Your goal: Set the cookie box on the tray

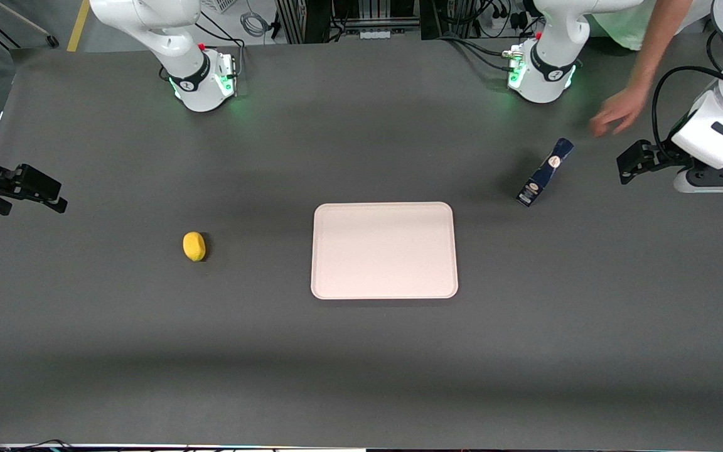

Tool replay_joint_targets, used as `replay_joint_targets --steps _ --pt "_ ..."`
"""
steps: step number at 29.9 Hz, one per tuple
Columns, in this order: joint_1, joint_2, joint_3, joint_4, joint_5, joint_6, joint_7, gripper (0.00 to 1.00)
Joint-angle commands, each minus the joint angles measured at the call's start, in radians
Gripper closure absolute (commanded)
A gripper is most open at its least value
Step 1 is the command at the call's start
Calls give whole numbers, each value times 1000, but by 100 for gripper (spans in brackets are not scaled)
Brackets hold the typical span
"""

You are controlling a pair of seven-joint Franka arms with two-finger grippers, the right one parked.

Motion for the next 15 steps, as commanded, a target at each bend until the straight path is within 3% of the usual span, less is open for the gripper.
replay_joint_targets --steps 1,10,15 --pt "-9 -5 6 15 -7 -27 16 0" --pt "-9 -7 3 19 -7 -32 54 0" --pt "-8 -5 -2 25 -5 -48 274 0"
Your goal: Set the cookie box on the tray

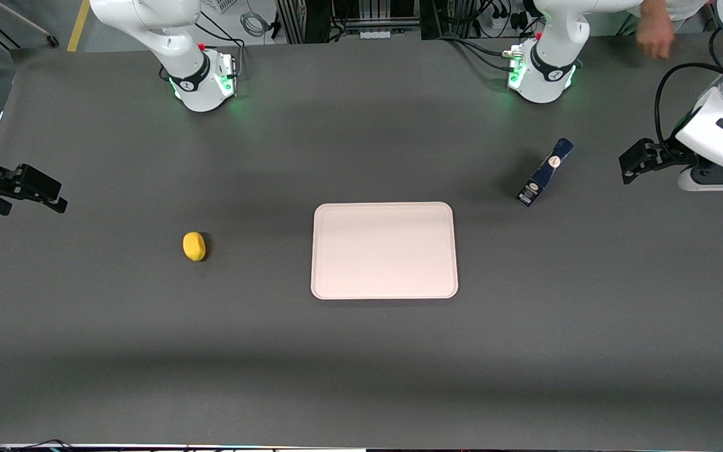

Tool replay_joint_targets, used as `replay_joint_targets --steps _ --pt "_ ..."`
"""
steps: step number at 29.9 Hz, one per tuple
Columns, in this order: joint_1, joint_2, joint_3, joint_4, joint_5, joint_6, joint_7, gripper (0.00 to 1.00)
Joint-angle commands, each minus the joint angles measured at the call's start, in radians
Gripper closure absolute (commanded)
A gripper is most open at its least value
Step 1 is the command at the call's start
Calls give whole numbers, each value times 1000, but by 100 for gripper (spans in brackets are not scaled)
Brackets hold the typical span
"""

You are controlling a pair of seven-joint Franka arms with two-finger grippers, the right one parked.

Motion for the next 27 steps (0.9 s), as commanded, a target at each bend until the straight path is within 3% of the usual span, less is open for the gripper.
replay_joint_targets --steps 1,7,17,21,27 --pt "-6 -5 3 22 -5 -38 224 0" --pt "-8 2 -9 17 -5 -54 339 0" --pt "-6 -27 -22 -32 -10 -61 329 0" --pt "-6 -79 -22 -114 -10 -27 327 0" --pt "-5 -209 -22 -350 -10 126 329 0"
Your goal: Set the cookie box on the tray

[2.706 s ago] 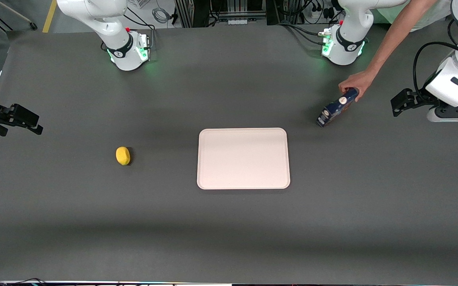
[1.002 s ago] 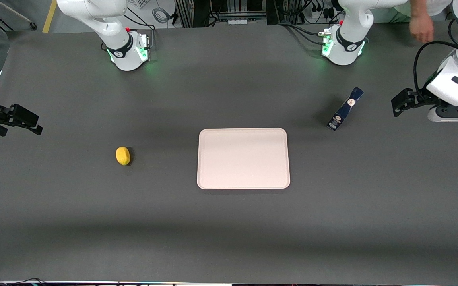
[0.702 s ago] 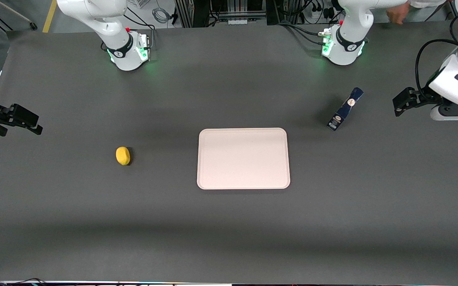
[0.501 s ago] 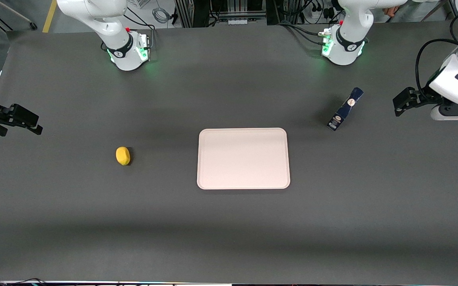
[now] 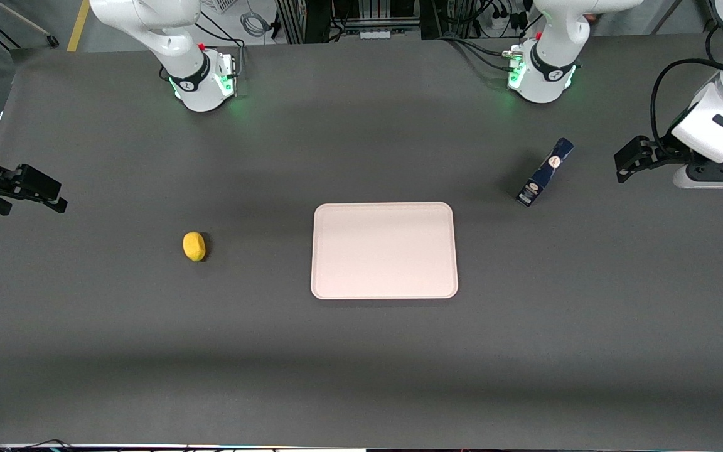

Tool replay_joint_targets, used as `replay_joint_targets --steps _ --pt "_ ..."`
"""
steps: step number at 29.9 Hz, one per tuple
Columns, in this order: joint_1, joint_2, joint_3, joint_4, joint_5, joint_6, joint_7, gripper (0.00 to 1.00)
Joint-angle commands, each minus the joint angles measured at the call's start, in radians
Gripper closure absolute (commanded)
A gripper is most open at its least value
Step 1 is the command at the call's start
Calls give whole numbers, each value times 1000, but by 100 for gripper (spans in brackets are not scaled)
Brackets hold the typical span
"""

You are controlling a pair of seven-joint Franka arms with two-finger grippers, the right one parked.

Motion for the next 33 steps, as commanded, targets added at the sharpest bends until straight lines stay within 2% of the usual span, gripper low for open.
replay_joint_targets --steps 1,11,33 --pt "-1 -171 3 -260 -9 143 21 0" --pt "-3 -309 -4 -560 -9 327 21 0" --pt "-6 -283 -56 -757 -18 462 -19 0"
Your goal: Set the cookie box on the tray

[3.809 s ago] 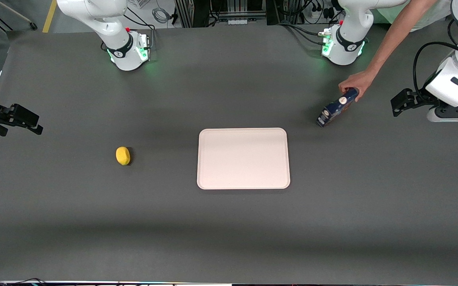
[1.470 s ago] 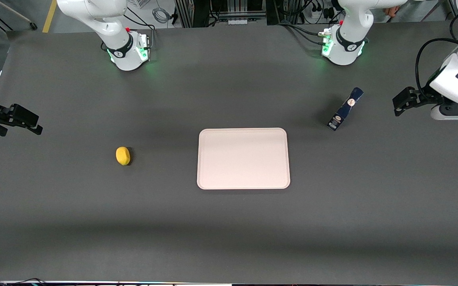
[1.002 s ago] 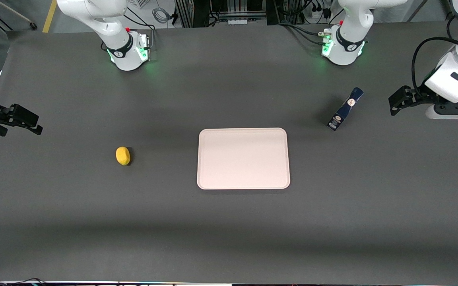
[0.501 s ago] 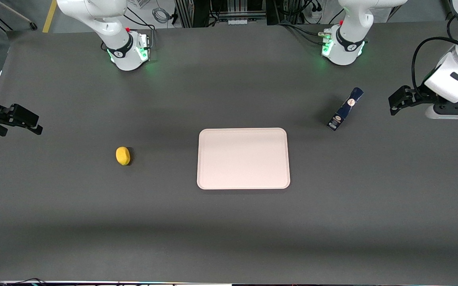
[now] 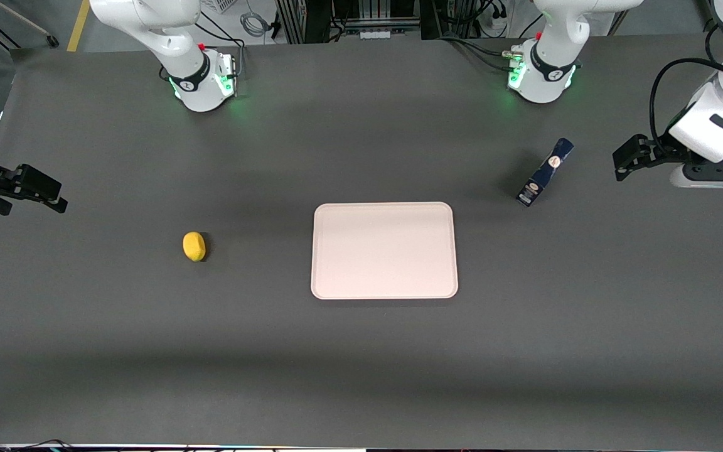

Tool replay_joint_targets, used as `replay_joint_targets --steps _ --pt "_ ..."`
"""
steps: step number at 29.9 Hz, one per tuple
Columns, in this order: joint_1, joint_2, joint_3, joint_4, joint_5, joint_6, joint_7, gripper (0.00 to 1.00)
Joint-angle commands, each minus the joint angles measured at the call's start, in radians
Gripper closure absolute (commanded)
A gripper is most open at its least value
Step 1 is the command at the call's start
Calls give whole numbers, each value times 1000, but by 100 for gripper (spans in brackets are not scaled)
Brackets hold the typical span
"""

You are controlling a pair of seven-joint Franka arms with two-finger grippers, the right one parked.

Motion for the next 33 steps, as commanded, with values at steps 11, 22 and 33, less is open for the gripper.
replay_joint_targets --steps 11,22,33 --pt "-1 108 -11 -55 -64 85 -22 0" --pt "-4 150 -14 -143 -62 255 -10 0" --pt "-4 174 -42 -210 -62 408 -10 0"
